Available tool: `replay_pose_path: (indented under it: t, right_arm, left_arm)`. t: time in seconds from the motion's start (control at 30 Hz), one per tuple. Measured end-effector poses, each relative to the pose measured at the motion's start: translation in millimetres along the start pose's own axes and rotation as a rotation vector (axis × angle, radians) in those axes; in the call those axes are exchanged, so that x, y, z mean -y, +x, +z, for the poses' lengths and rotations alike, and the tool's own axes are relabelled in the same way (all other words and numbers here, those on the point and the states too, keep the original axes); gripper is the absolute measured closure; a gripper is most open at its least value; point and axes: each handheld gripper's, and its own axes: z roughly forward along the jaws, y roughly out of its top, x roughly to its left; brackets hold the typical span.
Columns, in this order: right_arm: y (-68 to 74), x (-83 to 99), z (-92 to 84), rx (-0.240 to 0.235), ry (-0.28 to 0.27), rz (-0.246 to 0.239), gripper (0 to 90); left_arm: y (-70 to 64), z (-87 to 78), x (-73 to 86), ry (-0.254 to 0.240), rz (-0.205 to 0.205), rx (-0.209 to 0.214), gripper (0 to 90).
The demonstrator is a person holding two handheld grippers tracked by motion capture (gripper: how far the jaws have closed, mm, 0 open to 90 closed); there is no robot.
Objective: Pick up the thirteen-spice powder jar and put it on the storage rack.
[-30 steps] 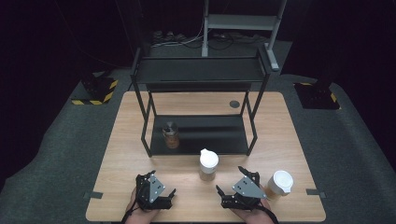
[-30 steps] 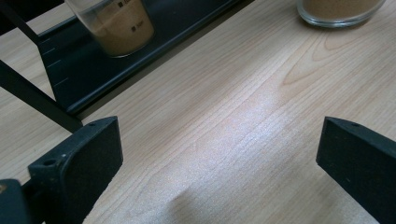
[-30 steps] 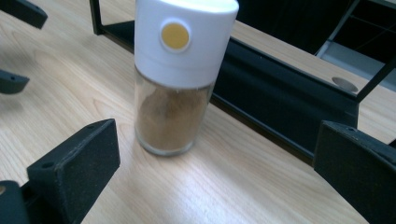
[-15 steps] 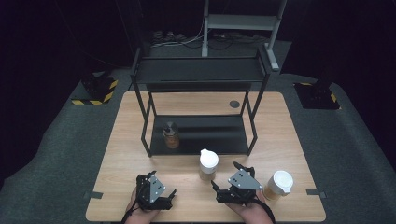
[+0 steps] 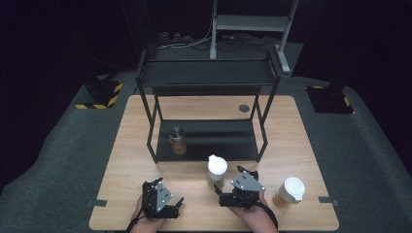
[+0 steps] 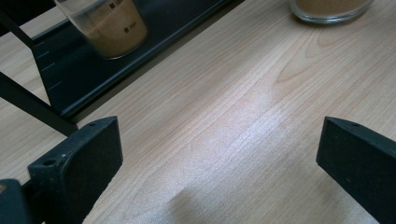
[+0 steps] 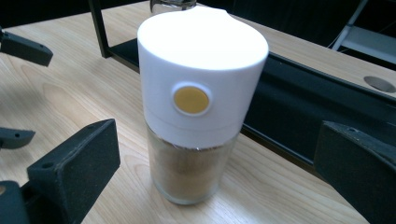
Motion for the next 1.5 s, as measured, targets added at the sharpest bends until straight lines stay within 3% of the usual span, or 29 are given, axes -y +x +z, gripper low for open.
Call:
replay_pose_path:
  t: [0.67, 1.03, 1.3, 1.5]
  right_arm:
    - [2.2, -2.4, 22.3, -0.025, -0.011, 0.042, 0.3]
    - [-1.3, 7.3, 27.7, -0.033, -0.043, 0.097, 18.9]
    - [-4.1, 11.8, 31.4, -0.057, -0.067, 0.092, 29.3]
    - [-1.6, 14.5, 32.1, -0.048, -0.079, 0.075, 29.9]
  left_arm:
    - [-0.2, 0.0, -0.2, 0.001, 0.004, 0.001, 0.7]
    - [-0.5, 0.1, -0.2, 0.001, 0.005, 0.001, 0.8]
    - [-0.9, 0.0, -0.1, 0.001, 0.011, 0.0, 0.8]
    - [-0.4, -0.1, 0.0, 0.0, 0.011, 0.002, 0.8]
